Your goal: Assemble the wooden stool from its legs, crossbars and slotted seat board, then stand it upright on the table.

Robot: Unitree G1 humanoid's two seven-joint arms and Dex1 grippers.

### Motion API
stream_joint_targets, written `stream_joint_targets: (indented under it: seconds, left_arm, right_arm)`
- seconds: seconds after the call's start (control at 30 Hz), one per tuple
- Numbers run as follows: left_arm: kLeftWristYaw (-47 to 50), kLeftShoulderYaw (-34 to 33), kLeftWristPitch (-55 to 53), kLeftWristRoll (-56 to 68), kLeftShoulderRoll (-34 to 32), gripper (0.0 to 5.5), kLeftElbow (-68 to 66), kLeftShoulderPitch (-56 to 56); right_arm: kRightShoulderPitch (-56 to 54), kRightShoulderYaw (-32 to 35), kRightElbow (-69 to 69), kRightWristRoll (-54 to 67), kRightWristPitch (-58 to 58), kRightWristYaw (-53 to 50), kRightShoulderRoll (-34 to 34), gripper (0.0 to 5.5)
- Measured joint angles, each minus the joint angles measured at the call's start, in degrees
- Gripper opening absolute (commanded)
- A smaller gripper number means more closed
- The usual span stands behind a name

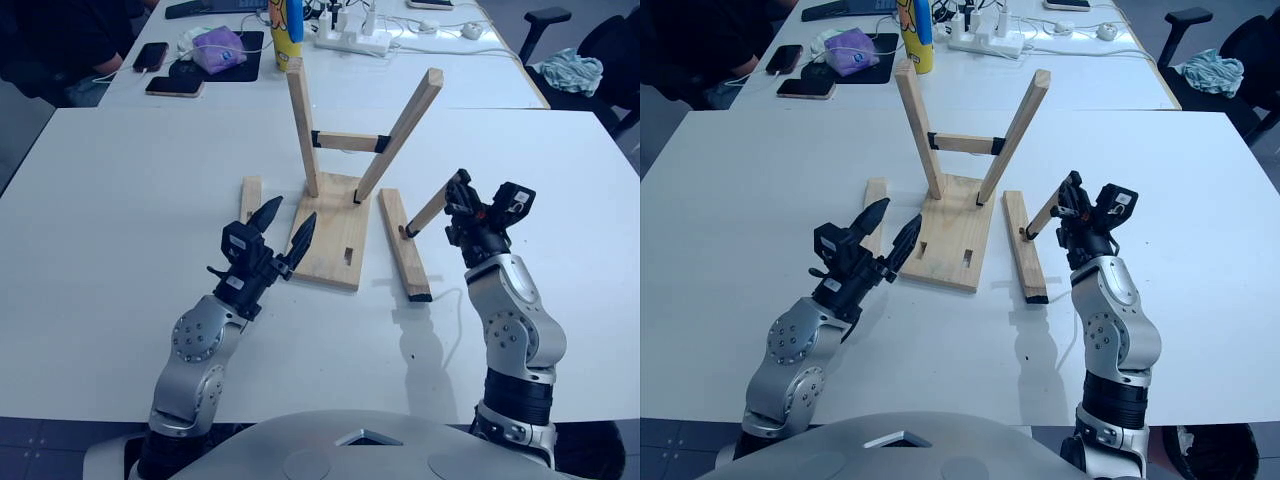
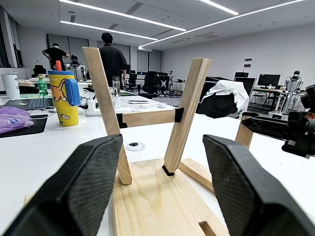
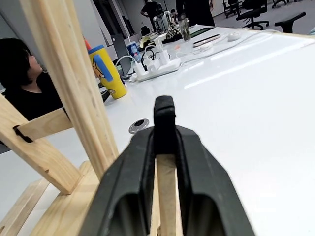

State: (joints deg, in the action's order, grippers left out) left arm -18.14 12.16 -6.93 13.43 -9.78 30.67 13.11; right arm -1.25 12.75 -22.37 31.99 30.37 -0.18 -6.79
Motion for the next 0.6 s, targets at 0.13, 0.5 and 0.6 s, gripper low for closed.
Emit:
stream_joint_targets:
  seconds: [0.13,0.5,0.6]
  left_arm:
    - [-0.4,0.0,0.1,0.0,-0.1,3.02,-0.3,-0.1]
    - [-1.2,-0.3,0.1,-0.1,-0.4,3.02,-0.8,-1.0]
    - [-1.3,-0.3,0.1,-0.1,-0.6,3.02,-0.8,-1.0]
  right_arm:
    - [0.2,0.0,0.0,0.1,0.0,0.0,1.4,0.45]
    - [-0.5,-0.4,1.1,-0.2,-0.5,0.3,2.2,0.45]
    - [-0.8,-0.2,1.9,-1.0,-1.1,0.3,2.2,0.45]
